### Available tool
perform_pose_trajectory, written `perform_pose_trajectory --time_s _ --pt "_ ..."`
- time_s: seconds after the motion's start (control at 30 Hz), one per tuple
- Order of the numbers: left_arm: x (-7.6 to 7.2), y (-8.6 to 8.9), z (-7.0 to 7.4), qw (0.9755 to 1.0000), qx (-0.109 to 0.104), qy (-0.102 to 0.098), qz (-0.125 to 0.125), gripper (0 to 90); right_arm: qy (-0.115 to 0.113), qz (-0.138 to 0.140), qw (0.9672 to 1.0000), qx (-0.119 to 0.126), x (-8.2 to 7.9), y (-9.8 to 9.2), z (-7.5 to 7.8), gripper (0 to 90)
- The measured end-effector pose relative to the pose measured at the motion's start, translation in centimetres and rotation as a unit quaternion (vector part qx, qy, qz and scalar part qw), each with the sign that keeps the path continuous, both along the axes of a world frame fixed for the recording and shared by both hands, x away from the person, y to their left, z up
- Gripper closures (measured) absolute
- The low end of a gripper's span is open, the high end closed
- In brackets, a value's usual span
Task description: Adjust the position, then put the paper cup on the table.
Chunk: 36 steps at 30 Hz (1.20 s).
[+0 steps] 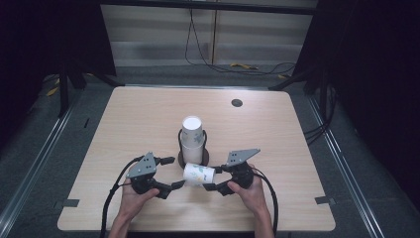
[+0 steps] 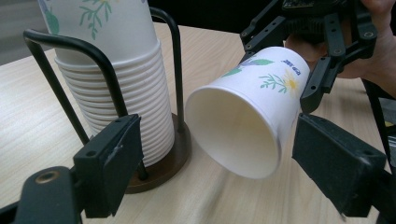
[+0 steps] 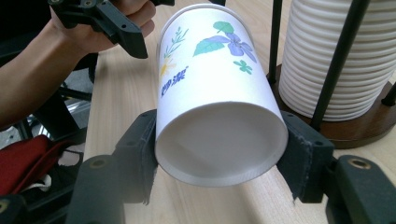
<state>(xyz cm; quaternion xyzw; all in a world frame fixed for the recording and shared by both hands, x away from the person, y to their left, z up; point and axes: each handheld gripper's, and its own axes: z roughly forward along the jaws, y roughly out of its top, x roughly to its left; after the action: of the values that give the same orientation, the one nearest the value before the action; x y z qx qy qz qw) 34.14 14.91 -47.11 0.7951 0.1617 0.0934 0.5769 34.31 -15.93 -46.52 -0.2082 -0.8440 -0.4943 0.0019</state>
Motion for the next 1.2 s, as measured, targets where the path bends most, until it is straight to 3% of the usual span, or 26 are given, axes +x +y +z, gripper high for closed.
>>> perform_pose_trajectory --time_s 0.43,0.73,0.9,1.2 --pt "-0.5 -0.1 0.4 0.9997 -0.020 0.000 -0.011 15.7 -0.011 0.015 0.9991 0.038 -0.1 -0.3 -0.5 36.6" --pt "-0.5 -0.2 0.3 0.9997 -0.017 -0.005 -0.015 15.7 -0.011 0.030 0.9968 0.074 0.2 -0.1 -0.6 36.7" --pt "-0.6 -0.4 0.2 0.9990 -0.034 -0.001 -0.030 15.3 -0.016 0.038 0.9954 0.087 -0.2 -0.1 -0.3 36.7" --pt "-0.8 -1.5 -0.3 0.9979 -0.027 -0.008 -0.058 15.3 -0.021 0.057 0.9933 0.098 -0.5 0.4 -0.4 36.9"
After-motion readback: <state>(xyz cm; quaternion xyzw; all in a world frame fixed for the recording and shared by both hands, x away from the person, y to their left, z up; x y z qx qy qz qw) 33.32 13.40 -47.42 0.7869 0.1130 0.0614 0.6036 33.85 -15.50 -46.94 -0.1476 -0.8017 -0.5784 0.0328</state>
